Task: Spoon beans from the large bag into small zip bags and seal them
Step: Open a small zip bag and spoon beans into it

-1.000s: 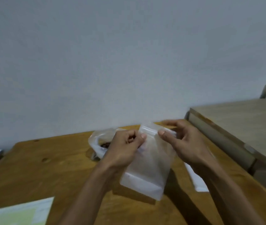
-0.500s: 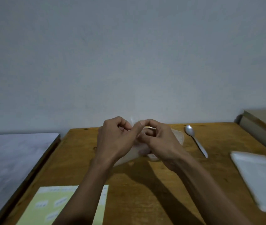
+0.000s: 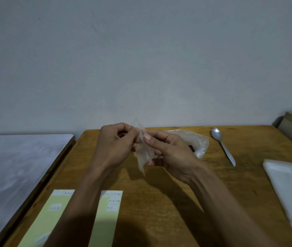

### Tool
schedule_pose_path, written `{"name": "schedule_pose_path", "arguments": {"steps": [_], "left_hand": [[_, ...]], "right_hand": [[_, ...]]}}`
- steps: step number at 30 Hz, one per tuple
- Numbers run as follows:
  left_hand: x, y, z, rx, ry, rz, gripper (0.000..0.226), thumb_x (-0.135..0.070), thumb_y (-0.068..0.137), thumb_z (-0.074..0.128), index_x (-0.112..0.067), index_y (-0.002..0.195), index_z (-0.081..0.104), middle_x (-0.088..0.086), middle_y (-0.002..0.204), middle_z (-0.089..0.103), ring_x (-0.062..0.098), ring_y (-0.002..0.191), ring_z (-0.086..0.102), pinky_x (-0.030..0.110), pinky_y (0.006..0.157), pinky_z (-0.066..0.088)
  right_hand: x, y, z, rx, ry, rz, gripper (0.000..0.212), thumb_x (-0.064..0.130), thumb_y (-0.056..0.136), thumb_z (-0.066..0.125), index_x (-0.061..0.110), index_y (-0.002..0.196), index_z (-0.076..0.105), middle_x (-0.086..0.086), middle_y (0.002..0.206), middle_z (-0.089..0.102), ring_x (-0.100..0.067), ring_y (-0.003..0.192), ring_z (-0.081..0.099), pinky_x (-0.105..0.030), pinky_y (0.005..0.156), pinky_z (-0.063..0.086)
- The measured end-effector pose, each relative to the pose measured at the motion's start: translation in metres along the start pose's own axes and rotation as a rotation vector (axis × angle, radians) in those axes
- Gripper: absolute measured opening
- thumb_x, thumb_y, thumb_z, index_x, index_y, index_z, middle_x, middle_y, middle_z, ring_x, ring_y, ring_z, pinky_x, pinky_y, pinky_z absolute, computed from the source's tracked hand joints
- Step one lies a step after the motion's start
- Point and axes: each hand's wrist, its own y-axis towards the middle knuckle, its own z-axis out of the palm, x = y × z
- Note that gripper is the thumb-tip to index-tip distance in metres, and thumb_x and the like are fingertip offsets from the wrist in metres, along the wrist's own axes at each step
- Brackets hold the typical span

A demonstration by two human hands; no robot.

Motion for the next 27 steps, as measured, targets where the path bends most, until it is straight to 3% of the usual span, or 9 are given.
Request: {"name": "schedule_pose_path", "arguments": {"steps": [3,7,9,11,14,19,22,25,27], "left_hand": [[0.003,-0.005,0.013,-0.044,0.154,0.052,0.022,-0.018,0.09,0.066,-0.009,0.07,0.07,0.01,0.068,0.071,0.029,0.071,0.069,0.049,0.069,0.06],[0.007,-0.011,0.027,-0.041,0.384,0.141,0.047,-0.058,0.083,0.065,-0.015,0.064,0.063,0.0,0.057,0.064,0.016,0.054,0.06,0.036,0.053,0.05],[0.008,-0.012,0.029,0.02,0.438,0.179,0.044,-0.053,0.09,0.059,-0.016,0.066,0.063,-0.002,0.057,0.061,0.011,0.053,0.057,0.033,0.052,0.045],[0.01,-0.012,0.03,0.054,0.424,0.209,0.038,-0.042,0.096,0.056,-0.016,0.069,0.064,0.0,0.061,0.063,0.015,0.058,0.059,0.039,0.054,0.048],[0.011,-0.009,0.031,0.036,0.393,0.216,0.034,-0.034,0.094,0.055,-0.013,0.068,0.065,0.005,0.062,0.065,0.022,0.06,0.064,0.049,0.057,0.054],[0.013,-0.006,0.021,-0.035,0.343,0.211,0.03,-0.02,0.08,0.062,-0.008,0.054,0.055,0.013,0.054,0.064,0.027,0.057,0.068,0.048,0.056,0.055],[0.01,-0.005,0.013,-0.018,0.387,0.228,0.033,-0.018,0.078,0.065,-0.011,0.048,0.05,0.012,0.05,0.063,0.025,0.054,0.068,0.047,0.058,0.057],[0.009,-0.007,0.0,-0.047,0.339,0.249,0.039,-0.054,0.071,0.067,-0.017,0.061,0.058,0.001,0.057,0.062,0.012,0.056,0.061,0.037,0.056,0.054],[0.01,-0.008,-0.011,-0.003,0.376,0.281,0.068,-0.08,0.055,0.067,-0.027,0.097,0.06,-0.01,0.092,0.062,0.006,0.08,0.057,0.024,0.064,0.049]], "right_hand": [[-0.01,0.001,-0.006,-0.072,-0.036,-0.009,0.018,0.013,0.096,0.063,0.014,0.109,0.075,-0.01,0.105,0.077,-0.028,0.099,0.072,-0.042,0.076,0.058],[-0.018,0.0,-0.013,-0.142,-0.208,-0.116,0.017,0.012,0.099,0.059,0.013,0.107,0.075,-0.012,0.098,0.077,-0.027,0.094,0.074,-0.043,0.08,0.062],[-0.016,-0.003,-0.015,-0.189,-0.332,-0.182,0.016,0.013,0.098,0.062,0.019,0.101,0.075,-0.006,0.094,0.078,-0.017,0.089,0.075,-0.036,0.078,0.063],[-0.014,-0.003,-0.015,-0.245,-0.413,-0.238,0.014,0.014,0.096,0.065,0.021,0.101,0.076,0.003,0.091,0.078,-0.006,0.086,0.074,-0.03,0.077,0.062],[-0.013,0.001,-0.009,-0.335,-0.576,-0.277,0.014,0.014,0.095,0.066,0.018,0.104,0.077,0.007,0.084,0.077,-0.004,0.078,0.074,-0.032,0.071,0.064],[-0.008,0.012,-0.003,-0.523,-0.758,-0.311,0.011,0.014,0.092,0.067,0.021,0.094,0.076,0.02,0.063,0.065,0.006,0.067,0.068,-0.026,0.065,0.062],[-0.003,0.015,-0.004,-0.488,-0.734,-0.275,0.015,0.012,0.091,0.069,0.027,0.094,0.068,0.013,0.064,0.069,0.006,0.063,0.068,-0.03,0.06,0.063],[-0.002,0.009,0.0,-0.366,-0.657,-0.262,0.017,0.014,0.089,0.072,0.024,0.099,0.062,0.005,0.082,0.073,-0.006,0.07,0.071,-0.032,0.059,0.062],[-0.002,0.004,-0.001,-0.313,-0.566,-0.266,0.017,0.006,0.085,0.073,0.019,0.094,0.065,0.0,0.089,0.072,-0.012,0.079,0.07,-0.03,0.059,0.06]]}}
